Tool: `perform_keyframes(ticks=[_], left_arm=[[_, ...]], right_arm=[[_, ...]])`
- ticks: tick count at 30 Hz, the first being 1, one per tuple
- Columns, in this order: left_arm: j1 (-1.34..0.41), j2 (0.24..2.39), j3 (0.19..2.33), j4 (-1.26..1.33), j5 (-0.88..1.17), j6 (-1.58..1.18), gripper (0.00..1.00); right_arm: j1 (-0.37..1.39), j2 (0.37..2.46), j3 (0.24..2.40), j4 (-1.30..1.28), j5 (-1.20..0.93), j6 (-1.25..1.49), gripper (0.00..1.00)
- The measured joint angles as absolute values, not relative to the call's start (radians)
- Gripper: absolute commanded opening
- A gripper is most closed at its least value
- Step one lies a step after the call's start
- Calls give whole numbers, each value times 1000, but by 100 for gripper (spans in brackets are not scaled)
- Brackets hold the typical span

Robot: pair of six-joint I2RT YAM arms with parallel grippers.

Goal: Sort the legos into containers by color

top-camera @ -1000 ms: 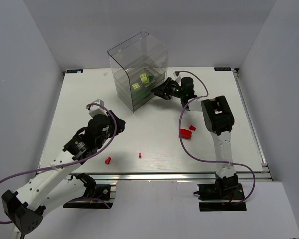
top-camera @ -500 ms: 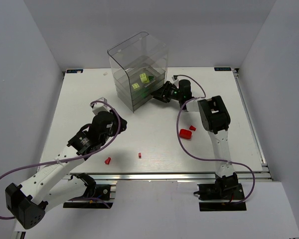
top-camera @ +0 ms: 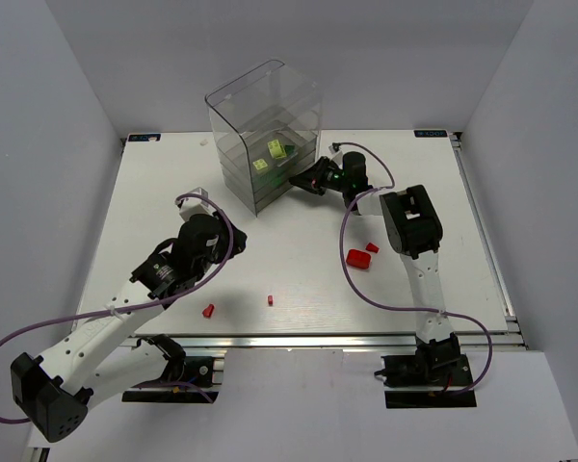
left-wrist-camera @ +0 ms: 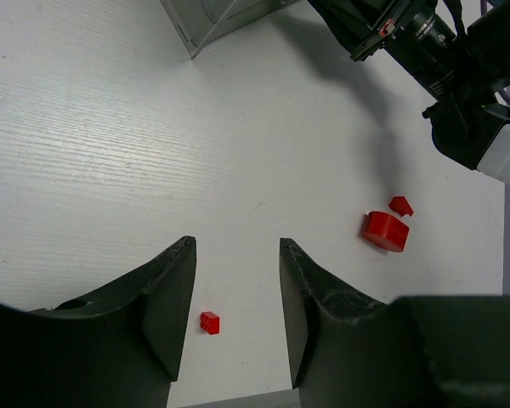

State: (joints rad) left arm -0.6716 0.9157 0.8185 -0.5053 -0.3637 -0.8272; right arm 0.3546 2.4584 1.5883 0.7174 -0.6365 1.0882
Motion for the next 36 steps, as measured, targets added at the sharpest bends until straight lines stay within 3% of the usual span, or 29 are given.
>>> perform_keyframes(ticks=[3, 16, 29, 36], left_arm=[[-672, 917, 818, -505, -360, -828, 54], [-672, 902, 818, -506, -357, -836, 54], [-672, 873, 775, -507, -354, -847, 54], [-672, 867, 760, -550, -350, -862, 63]], right_arm=[[355, 2458, 1588, 717, -638, 1104, 0], [350, 2451, 1514, 818, -636, 1136, 0], [307, 2345, 1294, 911, -683, 1145, 0], [284, 2332, 1250, 949, -741, 1143, 0]])
